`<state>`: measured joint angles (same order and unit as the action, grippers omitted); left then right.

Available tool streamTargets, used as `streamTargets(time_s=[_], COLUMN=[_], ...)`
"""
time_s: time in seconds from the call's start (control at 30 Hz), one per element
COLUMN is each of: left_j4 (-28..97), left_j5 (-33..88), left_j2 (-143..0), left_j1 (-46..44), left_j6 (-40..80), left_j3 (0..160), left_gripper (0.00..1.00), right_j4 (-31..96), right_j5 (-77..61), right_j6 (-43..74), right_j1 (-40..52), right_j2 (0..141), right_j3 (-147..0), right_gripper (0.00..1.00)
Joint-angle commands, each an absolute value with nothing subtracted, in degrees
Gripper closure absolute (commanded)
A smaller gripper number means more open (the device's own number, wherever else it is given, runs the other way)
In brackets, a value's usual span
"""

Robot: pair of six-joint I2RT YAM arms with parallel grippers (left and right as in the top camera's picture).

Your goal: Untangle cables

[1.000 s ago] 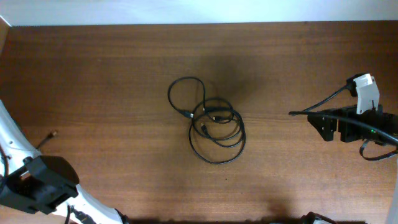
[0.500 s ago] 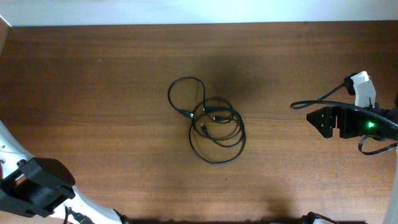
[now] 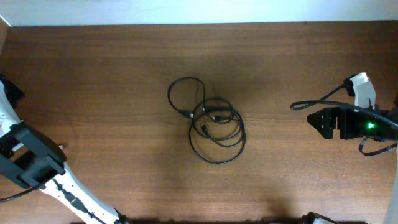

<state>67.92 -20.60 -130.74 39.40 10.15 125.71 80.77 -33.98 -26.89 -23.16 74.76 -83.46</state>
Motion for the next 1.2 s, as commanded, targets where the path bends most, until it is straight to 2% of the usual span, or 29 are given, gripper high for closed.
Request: streamTargets(time_s=[0.0,0.17,0.37,0.5,0.87,1.07,1.1,1.13,1.17], left_j4=[67.02,64.9,60.66,61.47,72.42,72.66,72.66,72.64,72.66], left_j5=[-20.27,-17.32,-6.94,-6.85,-6.83,-6.83,-6.83,-6.83,-6.83], left_j2=[-129.84,-129.84,-129.84,-129.84,-130.82,-130.85,-130.85,-130.85,-130.85], left_j1=[39.38,39.13,37.95,36.07,35.33,34.61,34.61,34.59,34.61], left_j6=[11.05,7.55,-0.56,-1.85,-1.8,-1.74,-1.74,-1.72,-1.28], left_j3=[127.55,131.09,140.51,146.85,139.17,131.87,130.98,130.43,129.6], left_gripper=[1.0,1.0,1.0,1.0,1.0,1.0,0.91,0.73,0.34], right_j4=[80.79,80.82,80.84,80.84,80.82,80.82,80.82,80.82,80.82], right_j5=[-33.58,-33.58,-33.58,-33.58,-33.56,-33.56,-33.56,-33.56,-33.56], right_j6=[-26.5,-26.48,-26.48,-26.48,-26.5,-26.5,-26.5,-26.5,-26.5], right_j1=[-23.27,-23.27,-23.27,-23.27,-23.27,-23.27,-23.27,-23.27,-23.27], right_j2=[74.81,74.81,74.81,74.81,74.81,74.81,74.81,74.81,74.81], right_j3=[-84.2,-84.2,-84.2,-84.2,-84.2,-84.2,-84.2,-84.2,-84.2], right_gripper=[0.01,0.01,0.01,0.01,0.01,0.01,0.01,0.01,0.01])
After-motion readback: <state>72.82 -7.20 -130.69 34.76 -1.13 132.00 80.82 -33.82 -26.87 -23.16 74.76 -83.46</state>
